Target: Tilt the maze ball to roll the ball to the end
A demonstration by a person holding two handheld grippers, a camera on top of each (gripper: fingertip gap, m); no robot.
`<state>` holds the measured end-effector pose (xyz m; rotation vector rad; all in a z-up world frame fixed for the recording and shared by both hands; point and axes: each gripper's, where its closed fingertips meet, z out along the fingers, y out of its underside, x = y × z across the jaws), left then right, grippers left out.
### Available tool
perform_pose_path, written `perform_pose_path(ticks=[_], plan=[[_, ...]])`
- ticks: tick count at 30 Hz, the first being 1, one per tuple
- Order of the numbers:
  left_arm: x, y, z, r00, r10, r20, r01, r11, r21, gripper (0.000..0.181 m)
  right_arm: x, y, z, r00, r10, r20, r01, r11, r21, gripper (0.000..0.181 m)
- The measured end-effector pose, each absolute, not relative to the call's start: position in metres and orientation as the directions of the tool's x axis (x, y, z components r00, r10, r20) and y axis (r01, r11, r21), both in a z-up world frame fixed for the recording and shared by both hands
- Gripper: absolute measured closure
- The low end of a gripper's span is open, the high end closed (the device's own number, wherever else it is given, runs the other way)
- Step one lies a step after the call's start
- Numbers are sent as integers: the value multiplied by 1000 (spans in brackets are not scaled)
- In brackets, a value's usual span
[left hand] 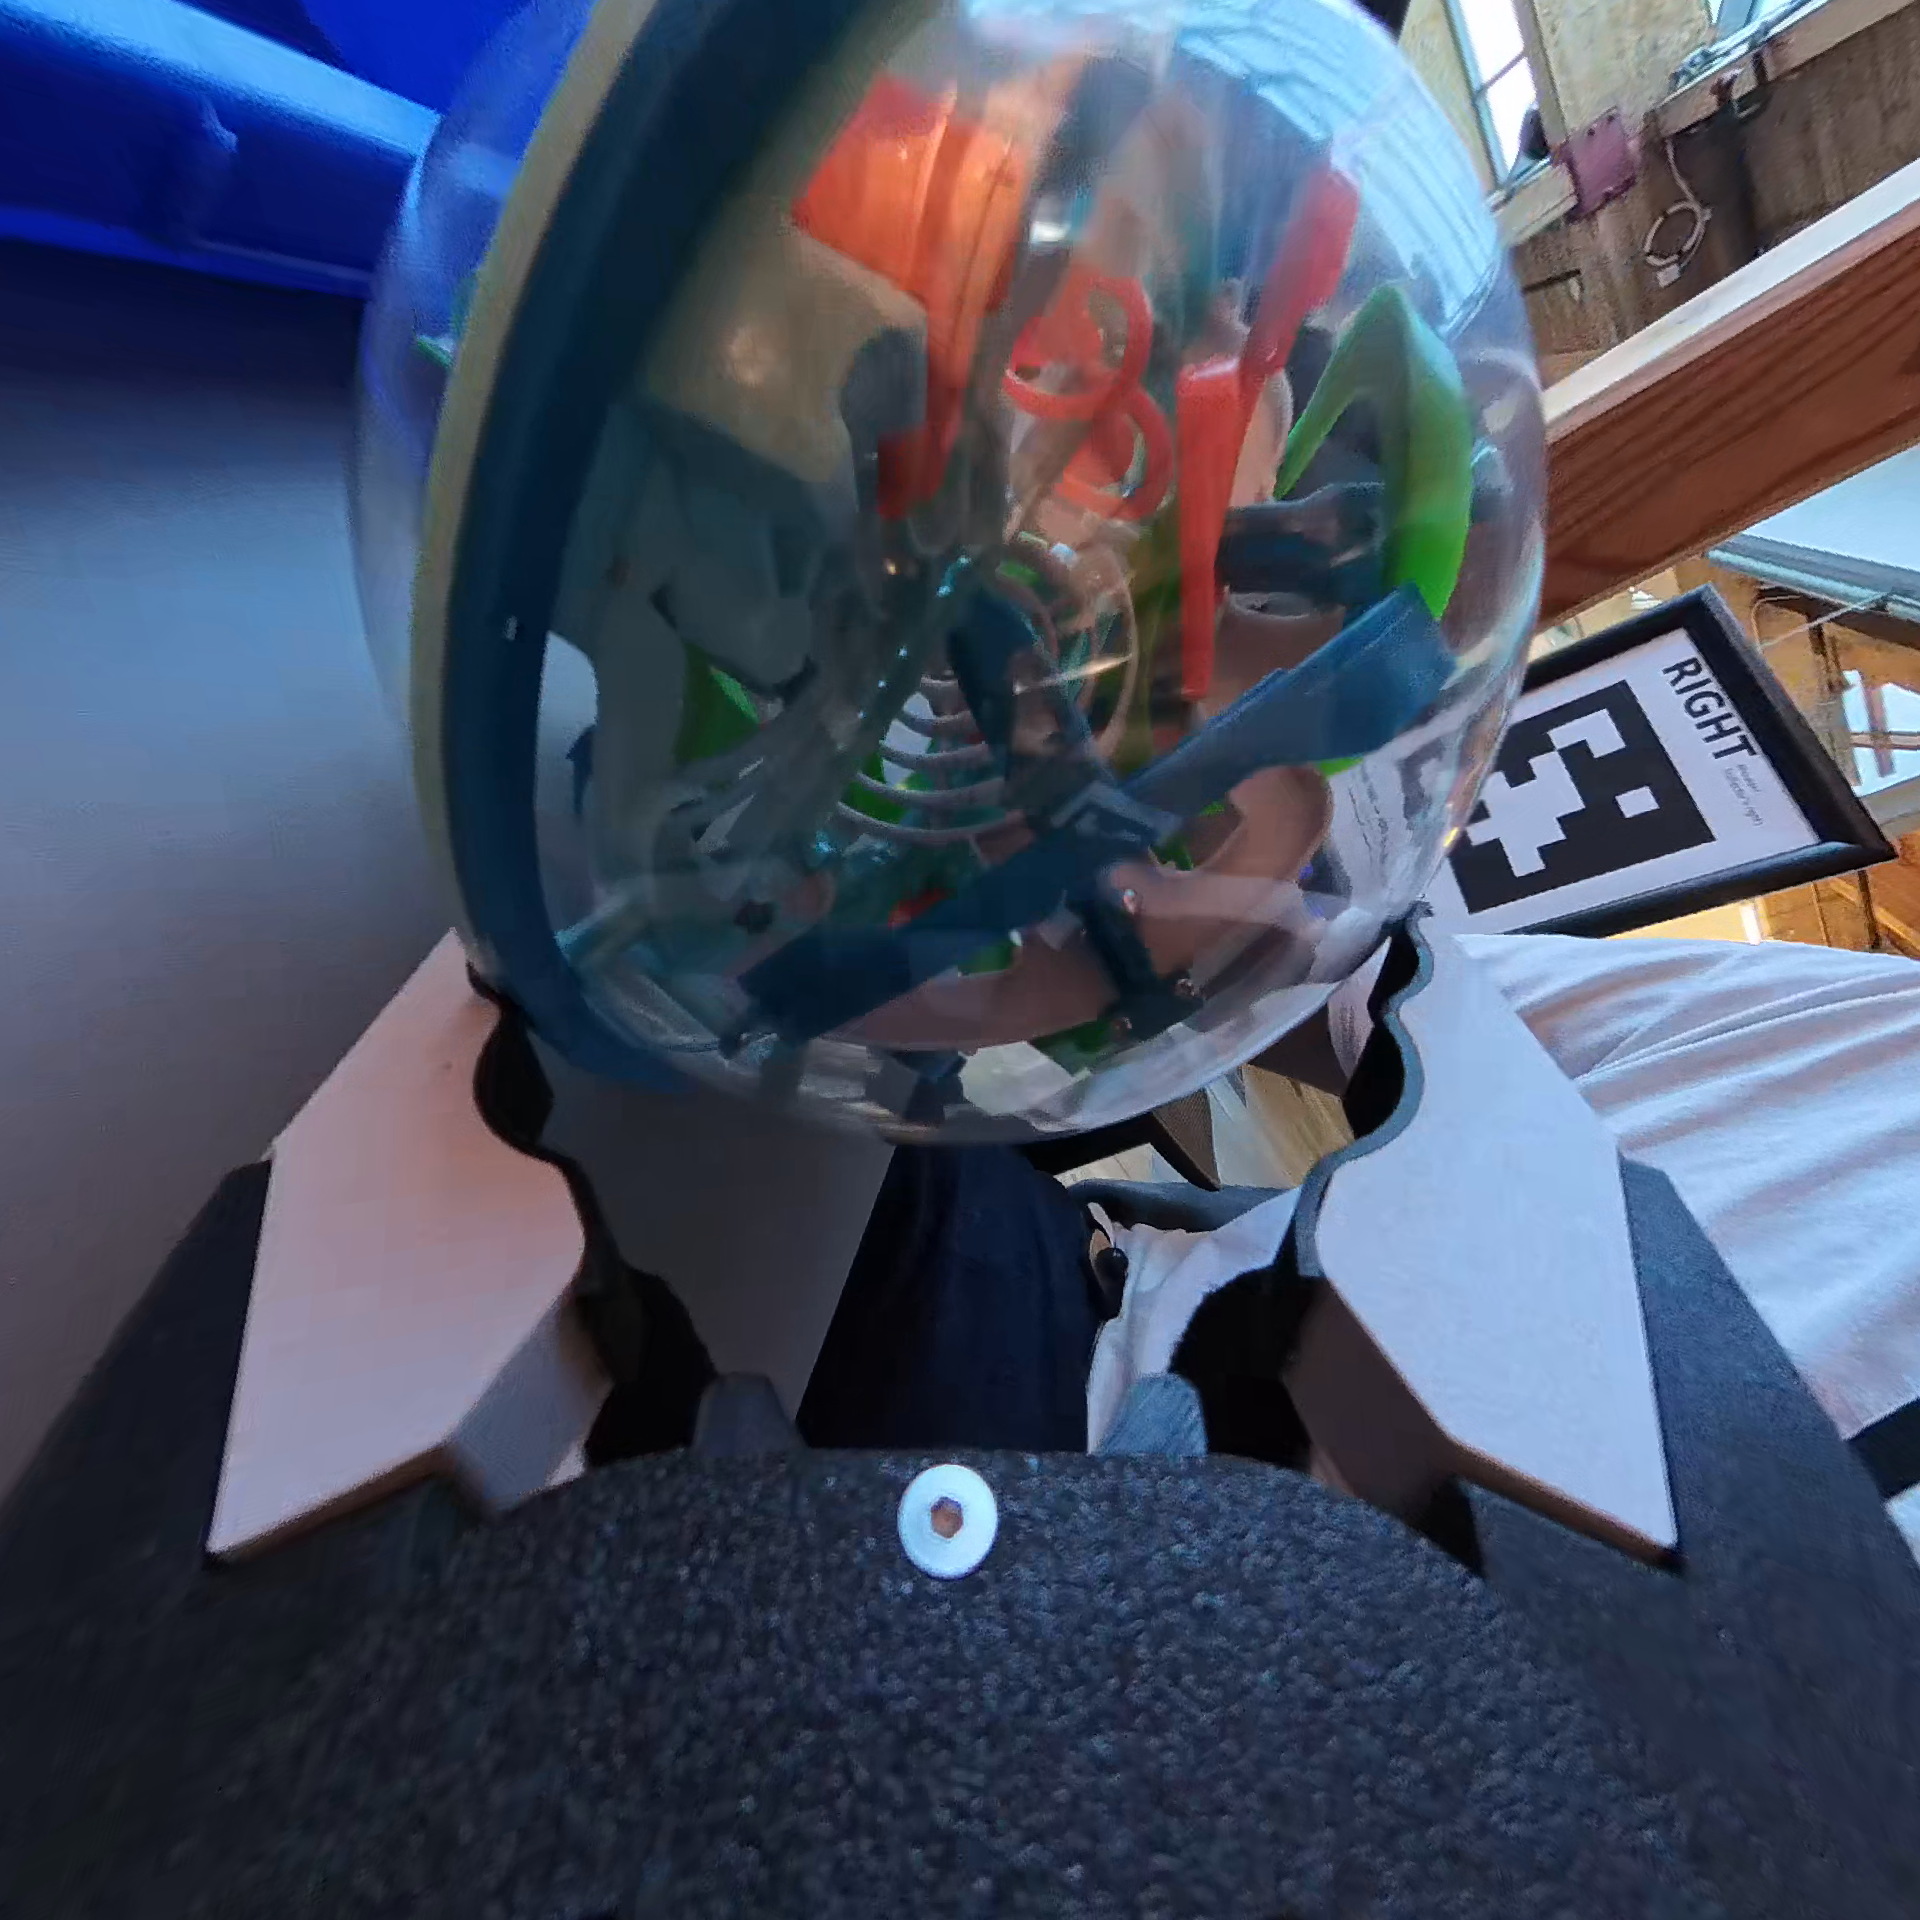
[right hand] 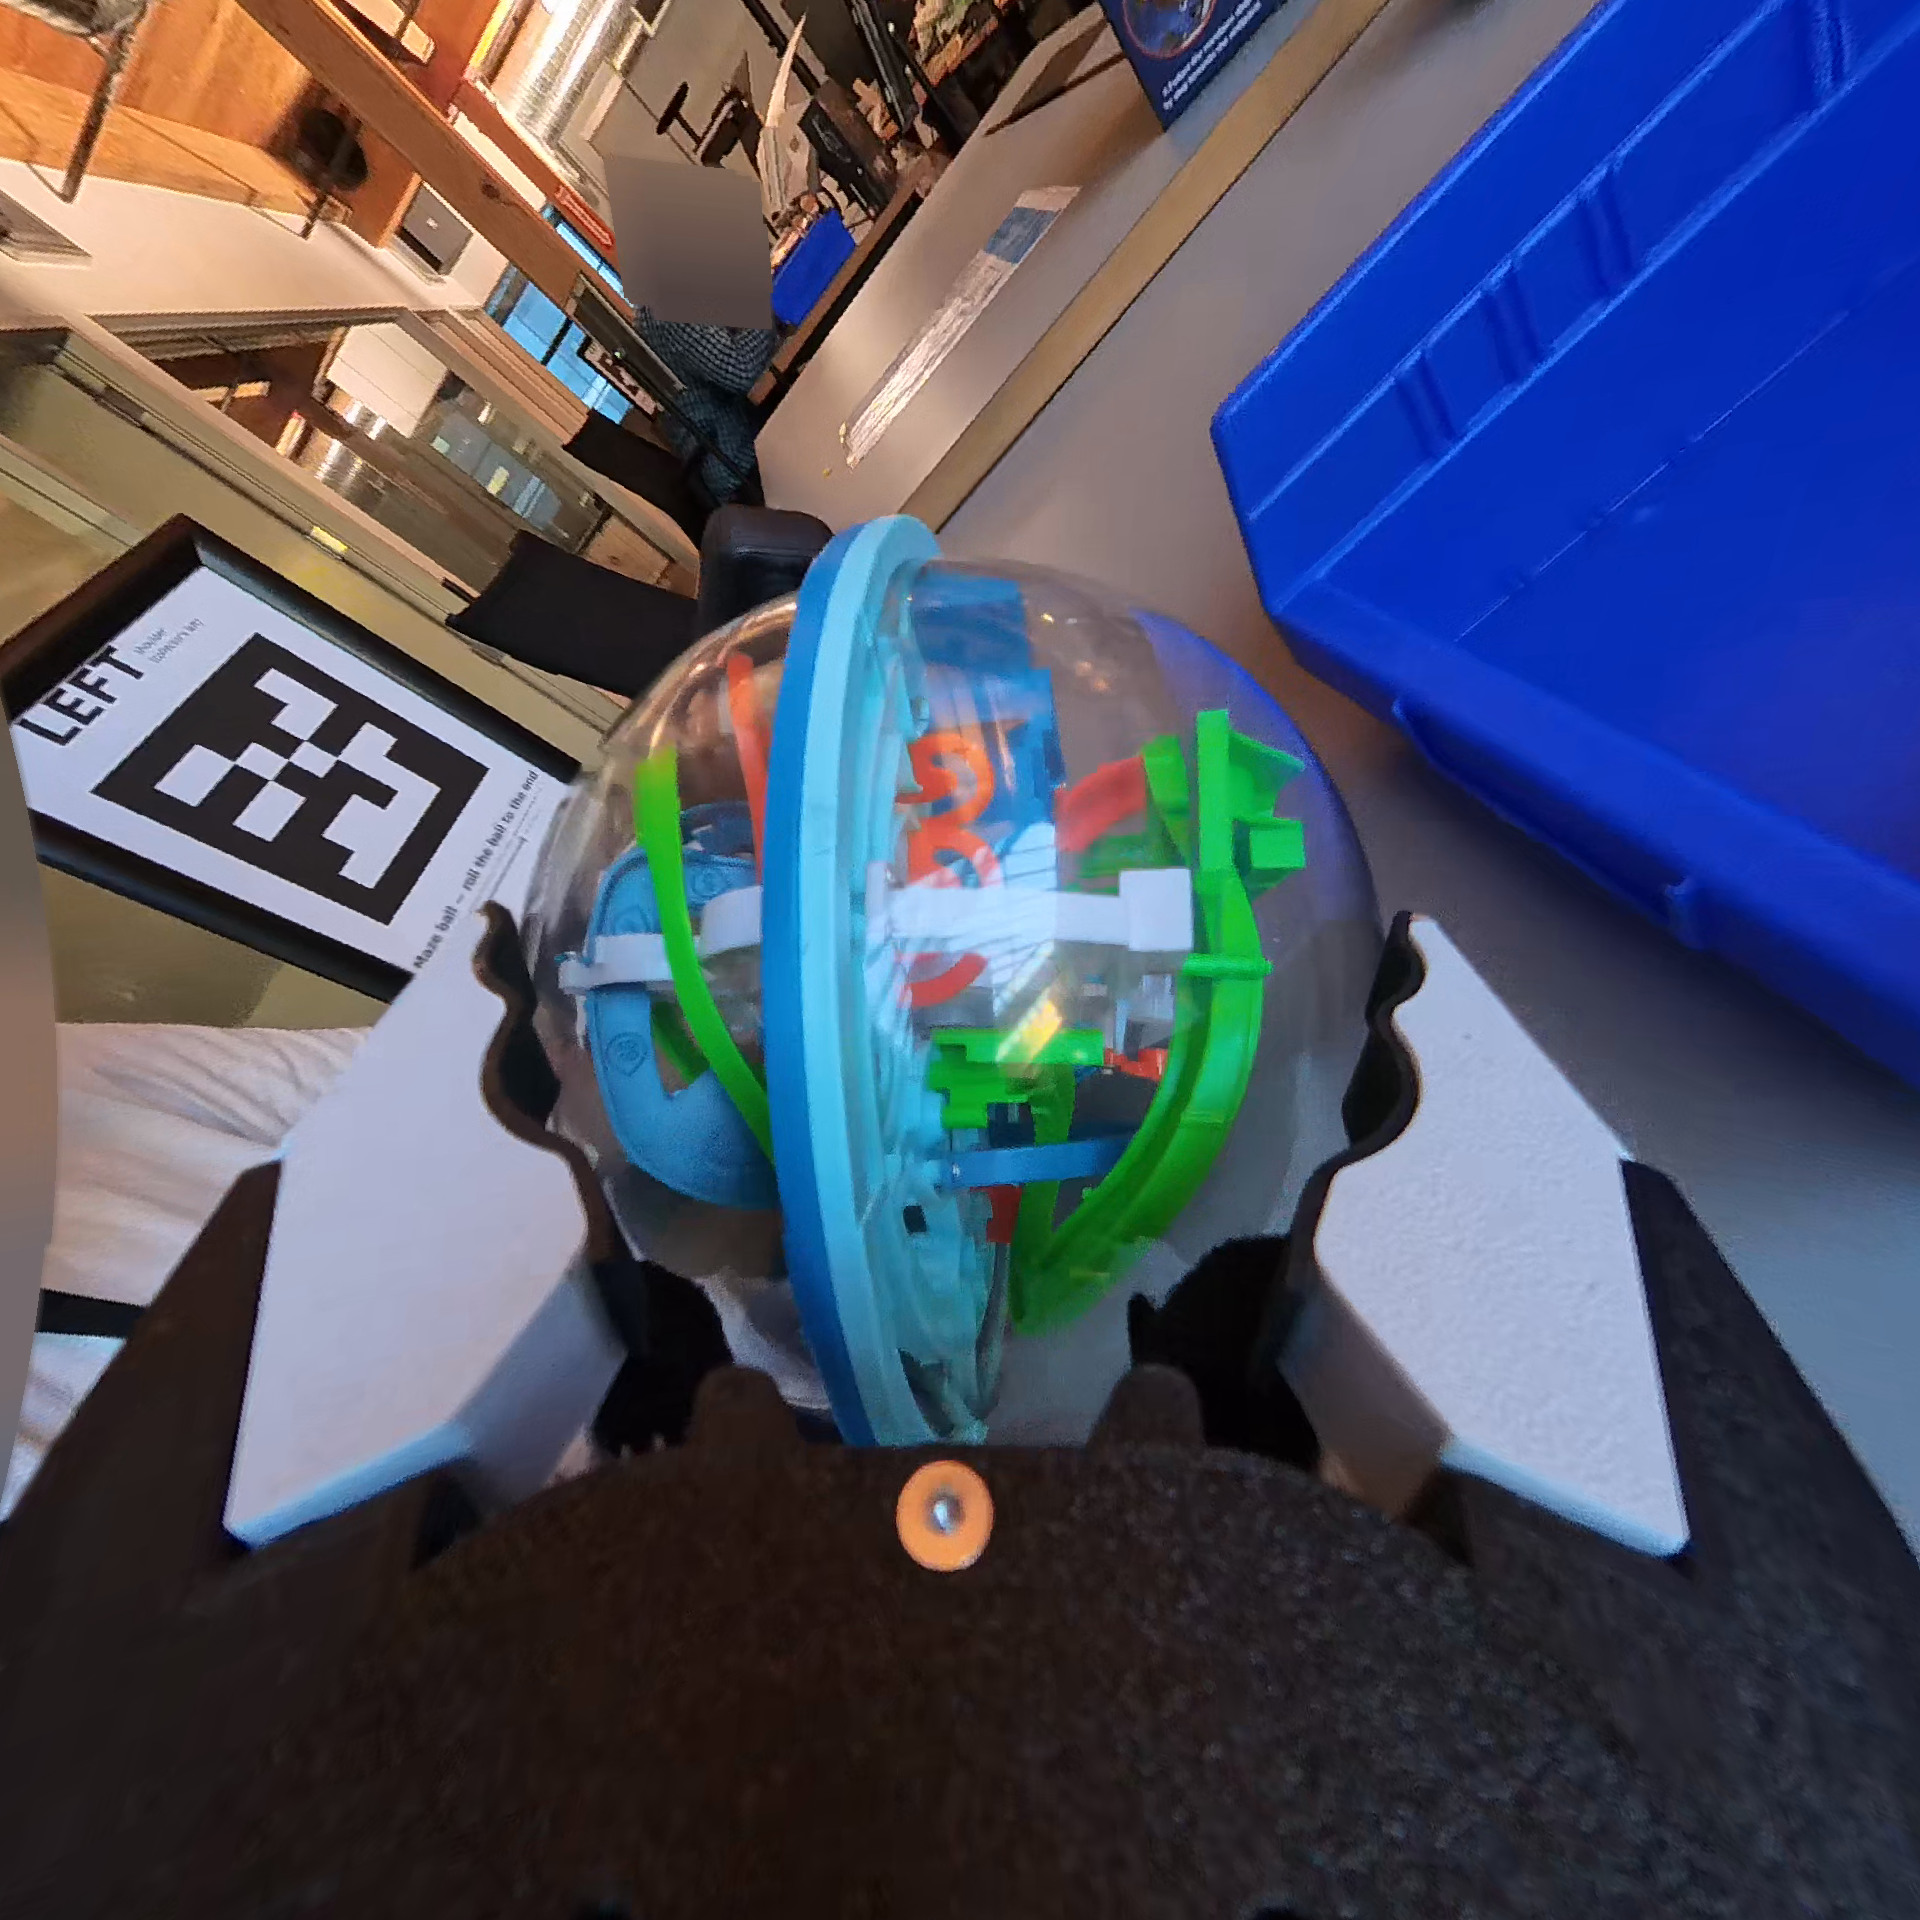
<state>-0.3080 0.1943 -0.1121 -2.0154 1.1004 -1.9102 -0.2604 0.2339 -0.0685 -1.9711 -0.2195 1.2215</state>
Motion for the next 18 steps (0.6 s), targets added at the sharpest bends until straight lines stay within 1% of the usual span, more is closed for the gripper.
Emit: perform_pose_path(ticks=[6,9,15,18], plan=[[-309,198,-110,-69,-584,808,-399,-726,-559,28,-260,235,-70,506,497,-705,-262,-690,-674,29],[-309,199,-110,-73,-587,806,-392,-726,-564,28,-260,237,-69,509,502,-700,-266,-682,-682,29],[-306,192,-111,-102,-525,845,-392,-759,-520,28,-258,237,-68,536,464,-706,-257,-706,-660,29],[-303,188,-111,-138,-507,851,-387,-764,-517,28,-256,237,-65,567,458,-685,-240,-703,-669,29]])
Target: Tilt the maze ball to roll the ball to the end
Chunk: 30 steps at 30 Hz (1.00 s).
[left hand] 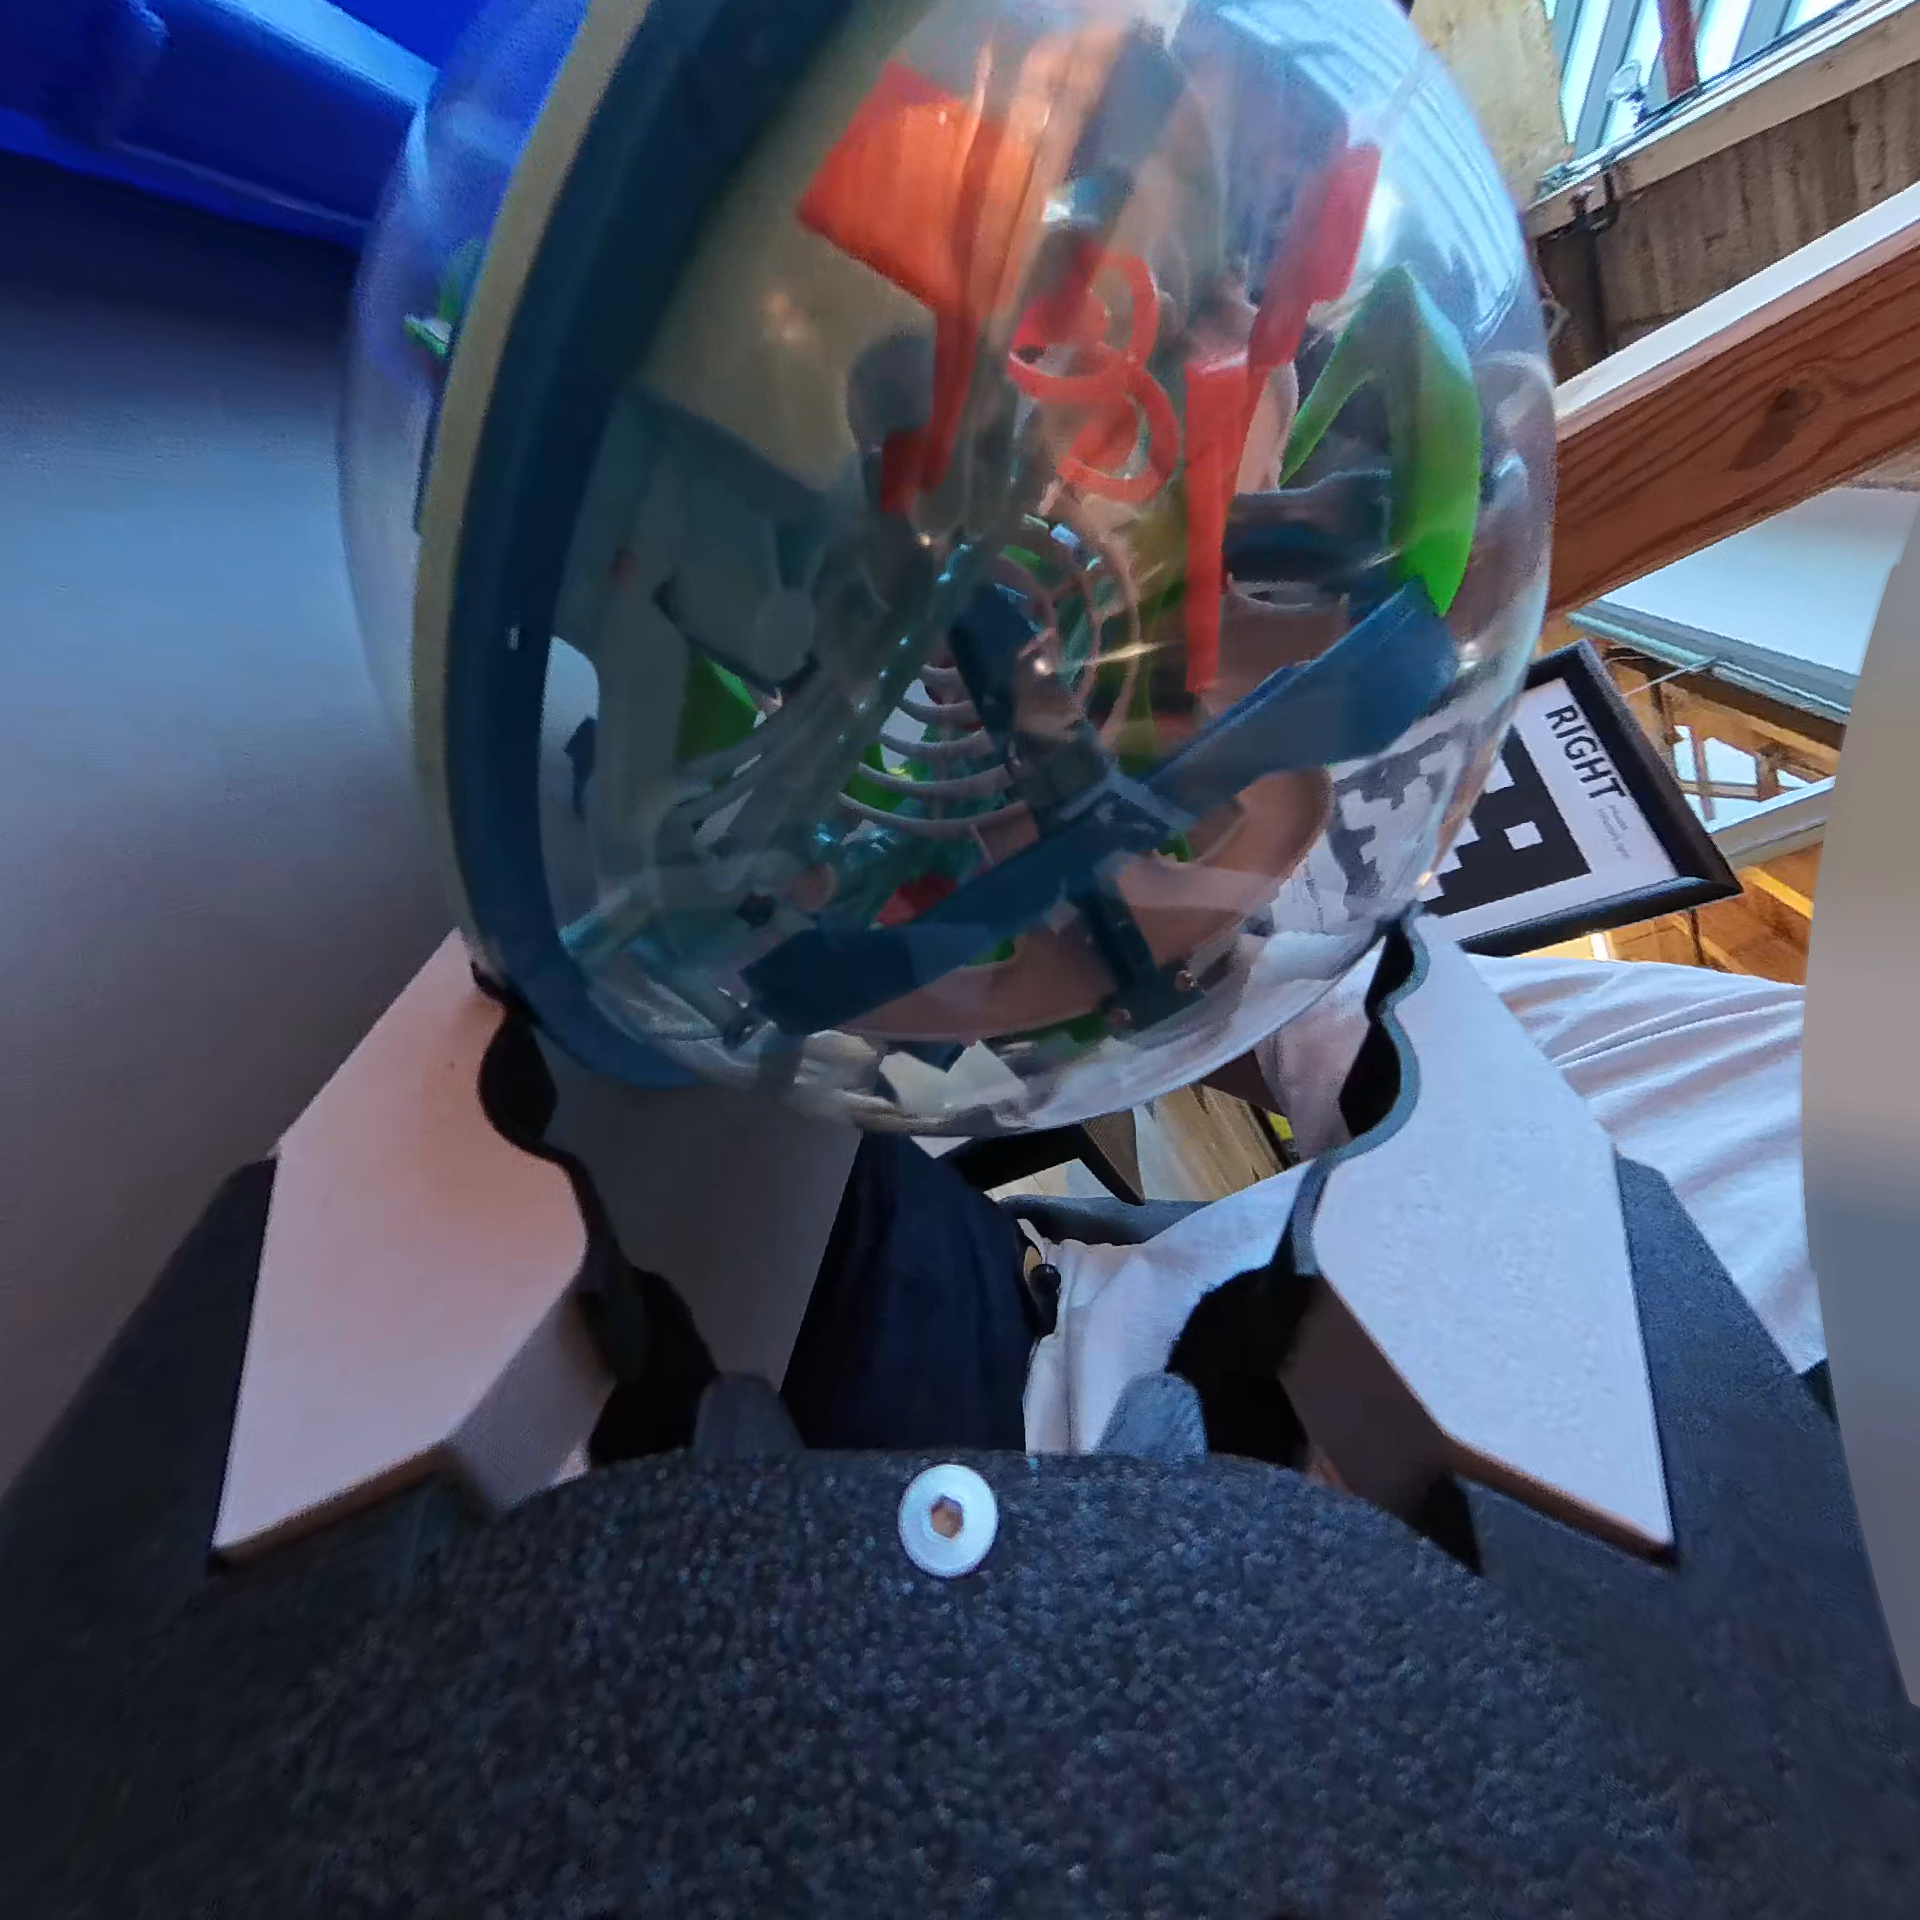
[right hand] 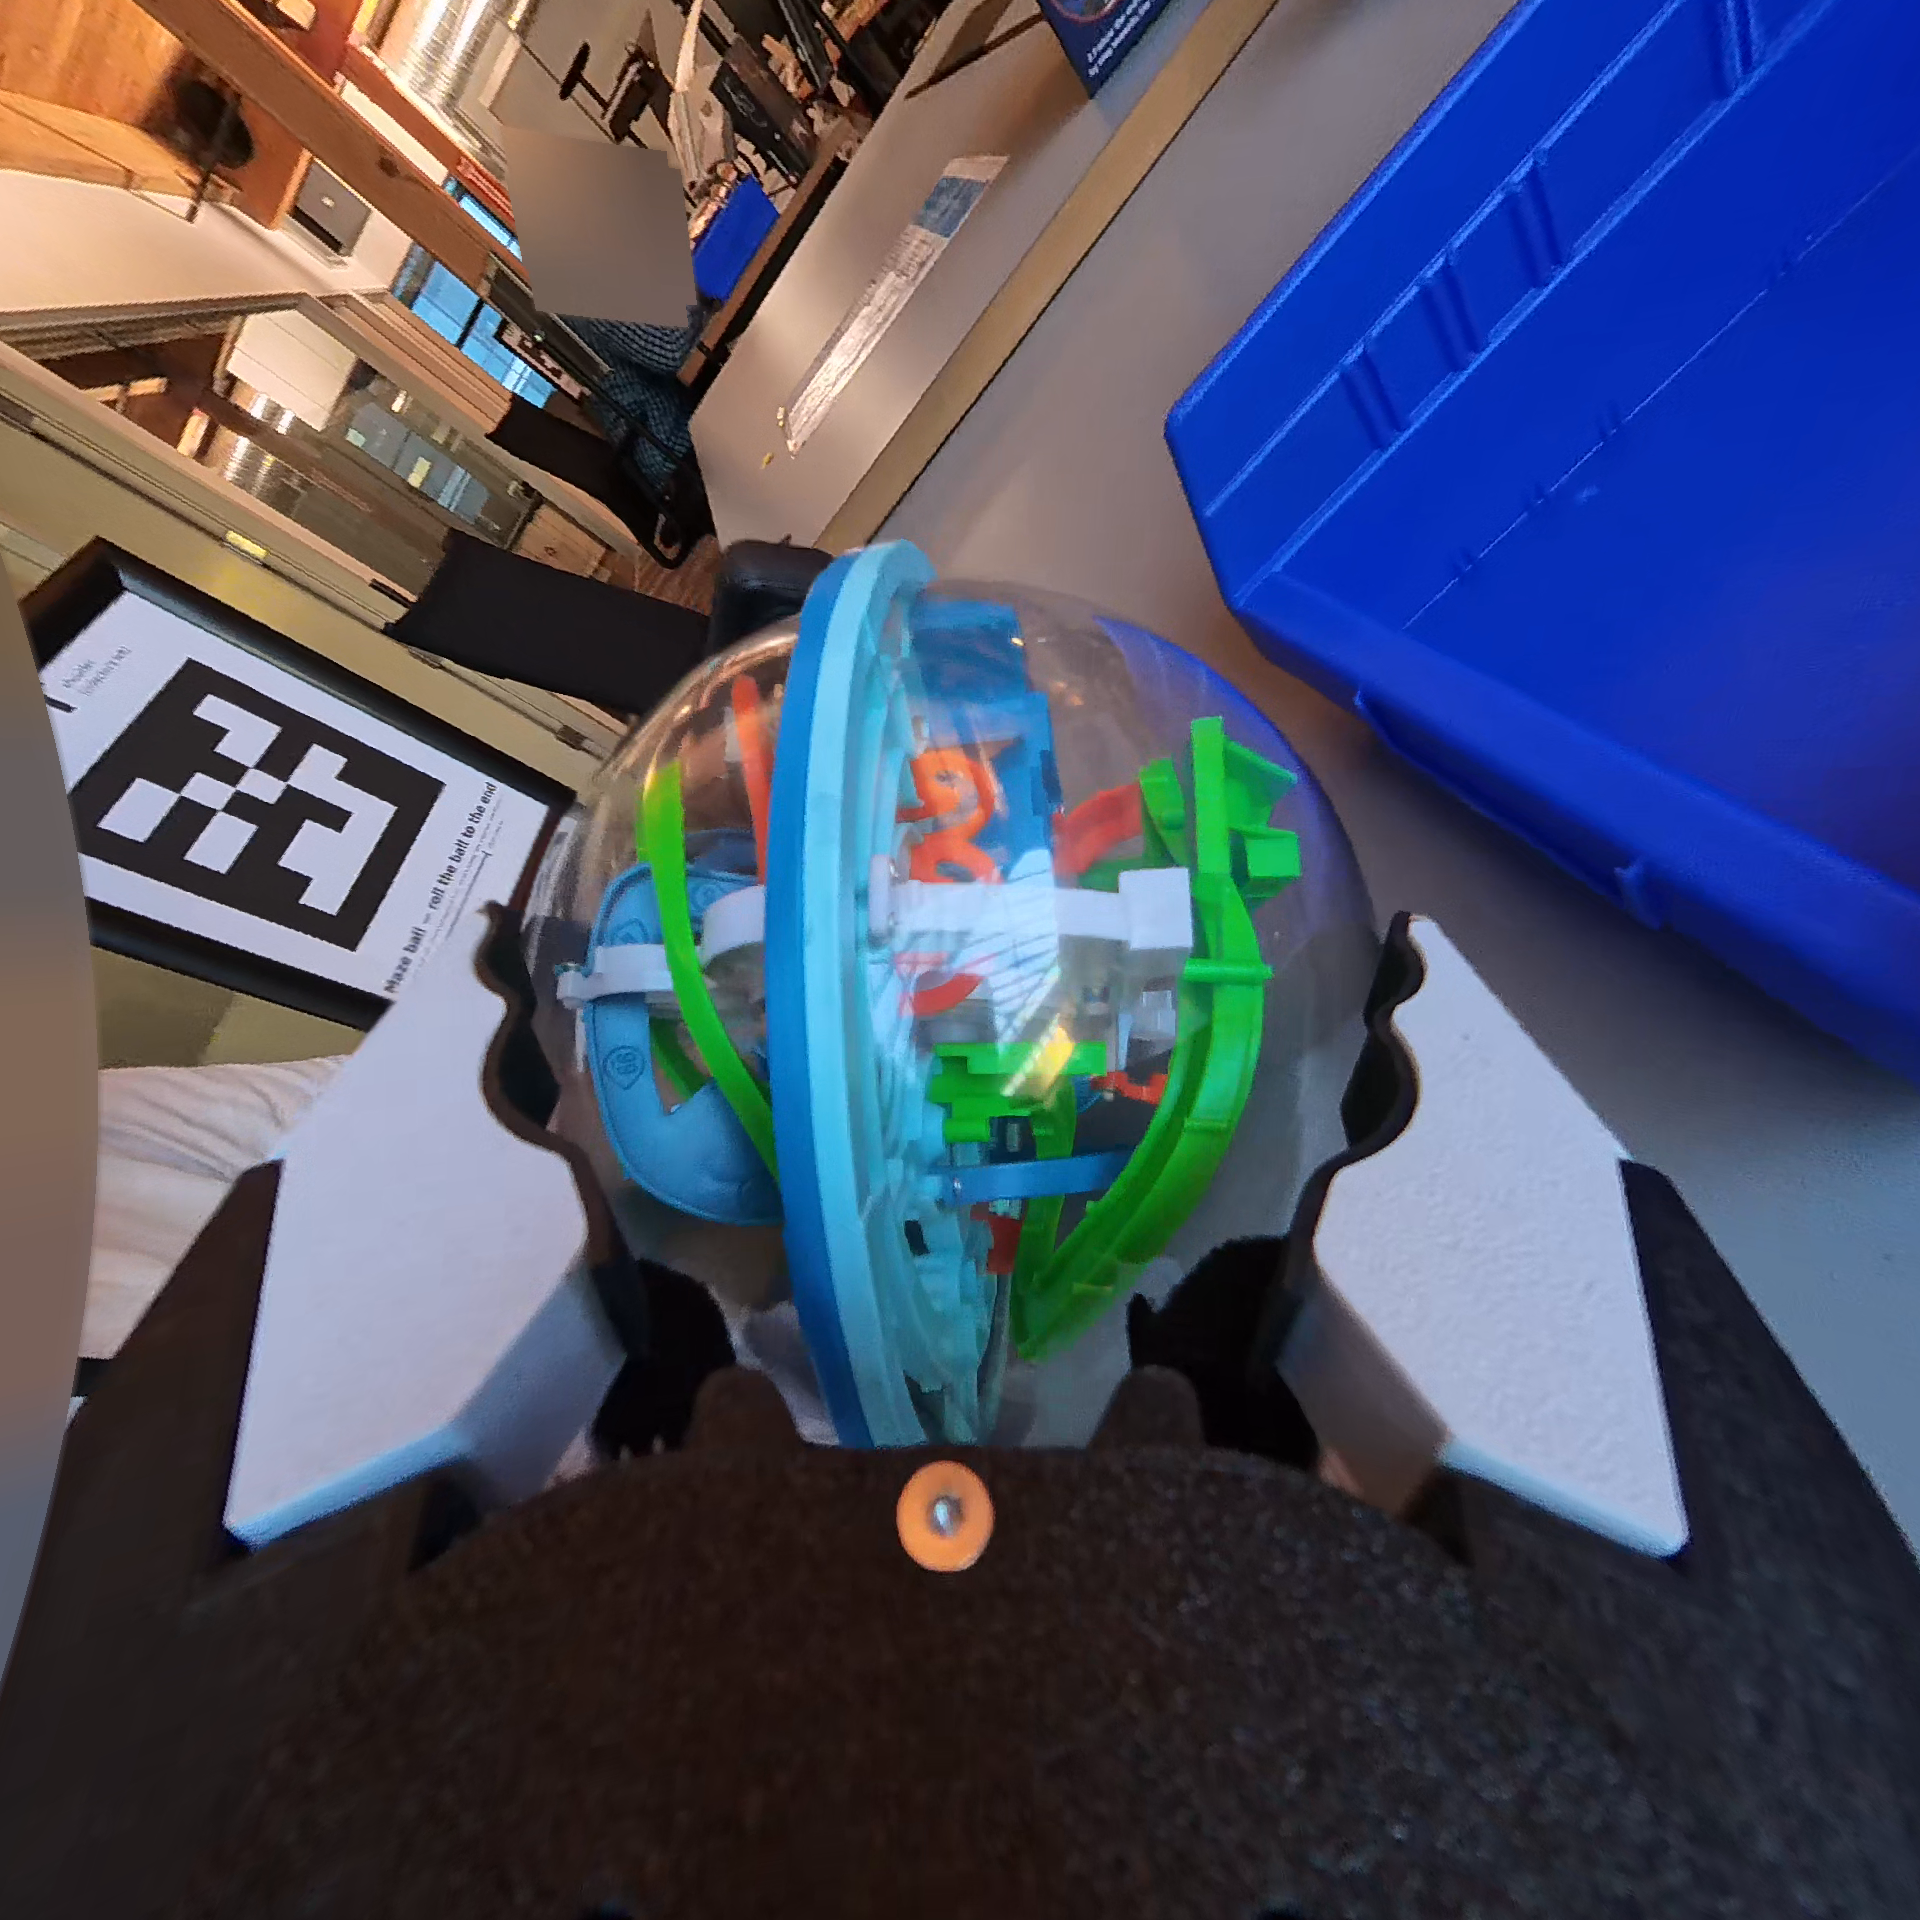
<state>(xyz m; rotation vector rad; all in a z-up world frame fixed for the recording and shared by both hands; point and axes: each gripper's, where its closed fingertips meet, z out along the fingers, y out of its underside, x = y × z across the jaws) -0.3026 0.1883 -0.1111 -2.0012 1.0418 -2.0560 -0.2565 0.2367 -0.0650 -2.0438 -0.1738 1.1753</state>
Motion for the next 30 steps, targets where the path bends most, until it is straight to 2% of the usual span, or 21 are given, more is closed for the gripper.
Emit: perform_pose_path(ticks=[4,23,30], plan=[[-299,182,-110,-173,-481,860,-390,-768,-508,28,-254,236,-60,597,452,-663,-236,-691,-683,29],[-289,169,-102,-244,-381,892,-385,-806,-450,29,-248,232,-53,658,372,-655,-194,-757,-624,29],[-290,171,-96,-253,-506,824,-340,-751,-566,29,-254,228,-38,669,478,-570,-145,-667,-730,28]])
